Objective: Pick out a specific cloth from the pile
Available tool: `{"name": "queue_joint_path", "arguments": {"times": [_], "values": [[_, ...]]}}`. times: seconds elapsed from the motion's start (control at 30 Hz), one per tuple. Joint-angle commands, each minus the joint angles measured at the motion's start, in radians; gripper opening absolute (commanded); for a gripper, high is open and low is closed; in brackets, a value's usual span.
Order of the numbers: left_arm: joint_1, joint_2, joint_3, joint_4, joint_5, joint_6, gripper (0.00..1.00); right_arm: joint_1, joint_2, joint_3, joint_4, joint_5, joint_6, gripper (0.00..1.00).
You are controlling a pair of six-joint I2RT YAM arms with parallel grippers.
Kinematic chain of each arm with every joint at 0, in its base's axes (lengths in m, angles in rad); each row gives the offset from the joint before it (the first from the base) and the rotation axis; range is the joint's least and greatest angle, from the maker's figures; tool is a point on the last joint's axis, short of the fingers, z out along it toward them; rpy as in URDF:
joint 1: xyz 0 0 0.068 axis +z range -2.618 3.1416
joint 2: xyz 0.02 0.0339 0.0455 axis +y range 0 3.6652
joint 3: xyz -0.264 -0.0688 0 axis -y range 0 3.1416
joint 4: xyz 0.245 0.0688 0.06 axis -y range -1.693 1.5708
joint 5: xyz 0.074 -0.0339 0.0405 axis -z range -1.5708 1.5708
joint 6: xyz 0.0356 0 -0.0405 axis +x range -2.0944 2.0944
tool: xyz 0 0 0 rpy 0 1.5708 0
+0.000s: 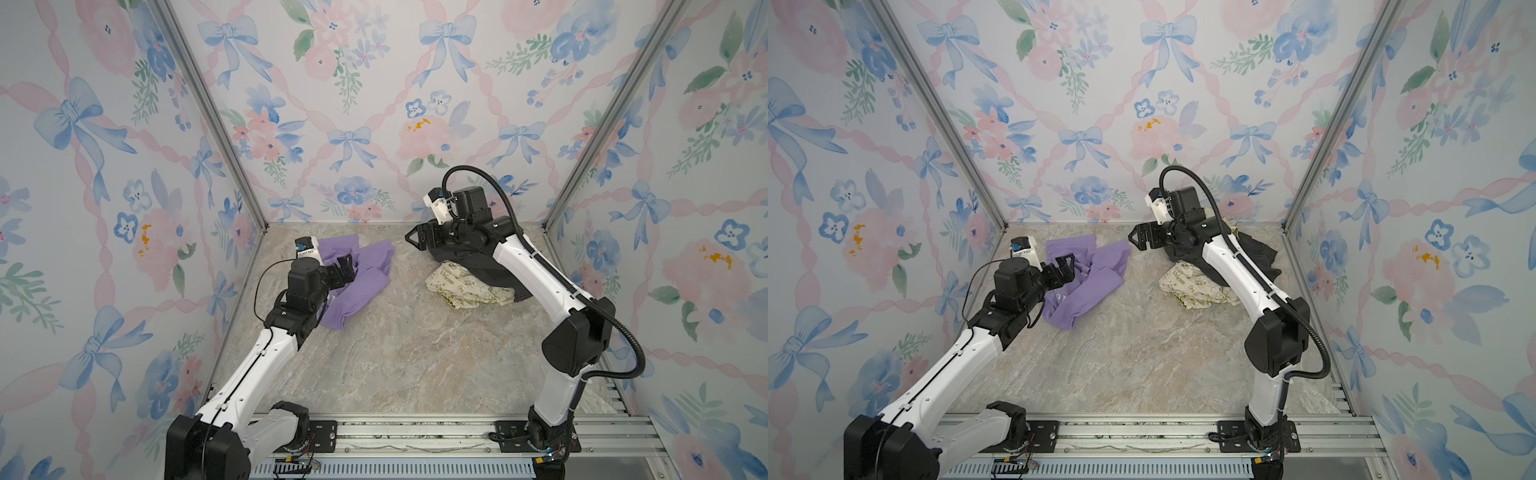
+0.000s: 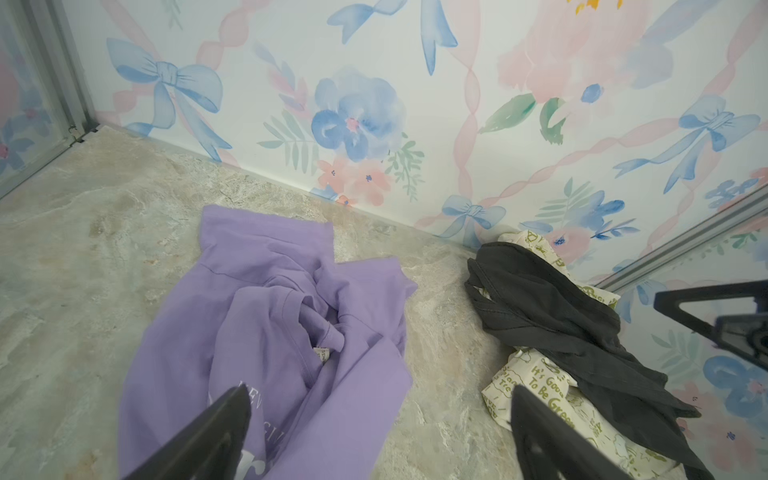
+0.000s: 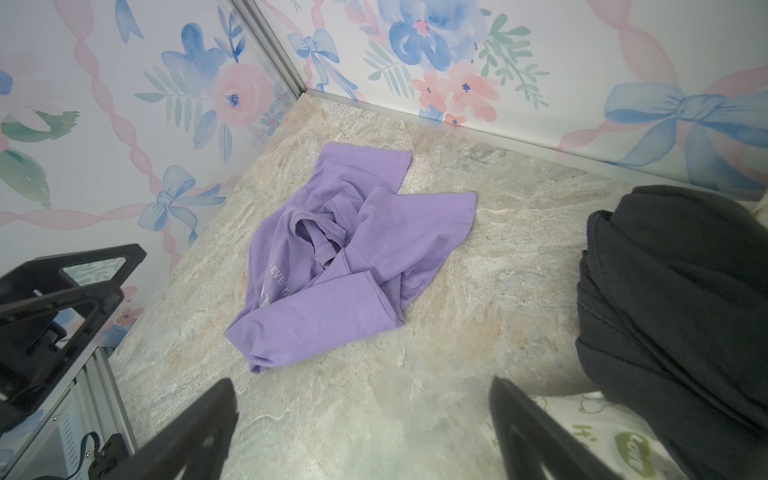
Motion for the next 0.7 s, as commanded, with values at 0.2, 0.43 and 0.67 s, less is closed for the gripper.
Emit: {"name": "queue_joint_path", "arguments": {"times": [0.2,0.43,0.67], "values": [[0.007,0.250,0.008,0.031,0.155,-0.048,0.98,0.010,-0.110,-0.100,0.020,0.022,-0.018,0.97],[-0.010,0.344,-0.127,0.162,0.214,-0.088,0.97,-0.001,-0.148,-0.149,0.011,0.032,-0.030,0.97],[-0.074,0.431,-0.225,0.211,0.224,-0.092,0.96,-0.022,-0.154,-0.146,-0.024,0.029,-0.050,0.97]]}}
